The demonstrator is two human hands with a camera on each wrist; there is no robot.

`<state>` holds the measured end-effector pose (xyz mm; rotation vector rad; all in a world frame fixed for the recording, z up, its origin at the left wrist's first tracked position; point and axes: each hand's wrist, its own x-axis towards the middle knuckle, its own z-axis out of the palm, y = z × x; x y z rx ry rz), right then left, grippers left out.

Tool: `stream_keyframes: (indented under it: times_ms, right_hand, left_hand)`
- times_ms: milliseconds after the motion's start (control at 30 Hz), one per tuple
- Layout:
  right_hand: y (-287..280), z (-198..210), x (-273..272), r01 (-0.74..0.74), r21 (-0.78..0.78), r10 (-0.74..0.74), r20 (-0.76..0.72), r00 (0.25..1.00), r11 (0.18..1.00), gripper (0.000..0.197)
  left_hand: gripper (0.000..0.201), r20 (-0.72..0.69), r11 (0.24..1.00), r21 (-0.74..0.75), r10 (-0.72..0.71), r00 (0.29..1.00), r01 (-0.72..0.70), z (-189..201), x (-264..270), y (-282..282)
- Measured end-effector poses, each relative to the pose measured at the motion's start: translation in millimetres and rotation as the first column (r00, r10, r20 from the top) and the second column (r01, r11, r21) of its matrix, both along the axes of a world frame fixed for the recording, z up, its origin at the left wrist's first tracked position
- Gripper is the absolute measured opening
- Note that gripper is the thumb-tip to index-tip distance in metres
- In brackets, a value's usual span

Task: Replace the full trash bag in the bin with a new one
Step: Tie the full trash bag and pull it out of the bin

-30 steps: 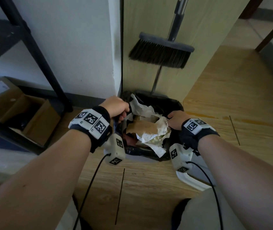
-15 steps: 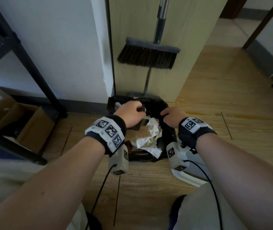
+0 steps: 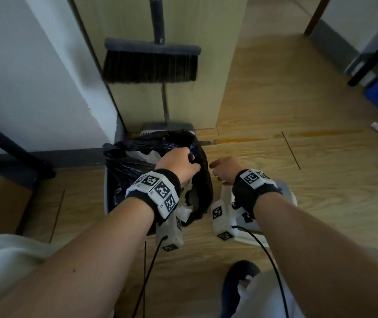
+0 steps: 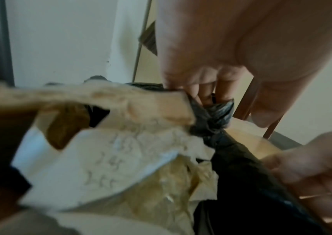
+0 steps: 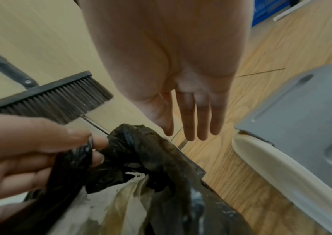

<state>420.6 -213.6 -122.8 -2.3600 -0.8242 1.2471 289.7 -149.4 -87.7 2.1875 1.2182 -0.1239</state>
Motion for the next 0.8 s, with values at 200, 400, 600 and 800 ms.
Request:
stream_keyframes:
  times_ms: [200,400,600,800]
  right_hand:
    - [-2,-27,-1,-0.149,-0.094,0.135,-0.143,0.981,0.984,0.039]
    - [-5,-41,1,-0.277,-0.14,0.249,-0.192,0.949,0.95,0.039]
    - [-8,-49,-1,-0.127,-0.086,0.101,-0.258,0.961,0.988,0.039]
    - [-1,-59,-15,-0.204,-0.103,0.172,-0.256,0.951,0.974,0.044]
  left_hand:
    - [0.052,-0.178,0.98,0.196,0.005,0.984,0.03,-16,18,3]
    - [0.087,-0.336,0.96,0.263,-0.002,0.942,0.096,-29,31,-1]
    - [0.067,-0.382,0.976,0.114,-0.127,0.915,0.184,-27,36,-1]
    - [0.034,-0.319,0.991,-0.091,-0.127,0.939,0.103,-28,20,5]
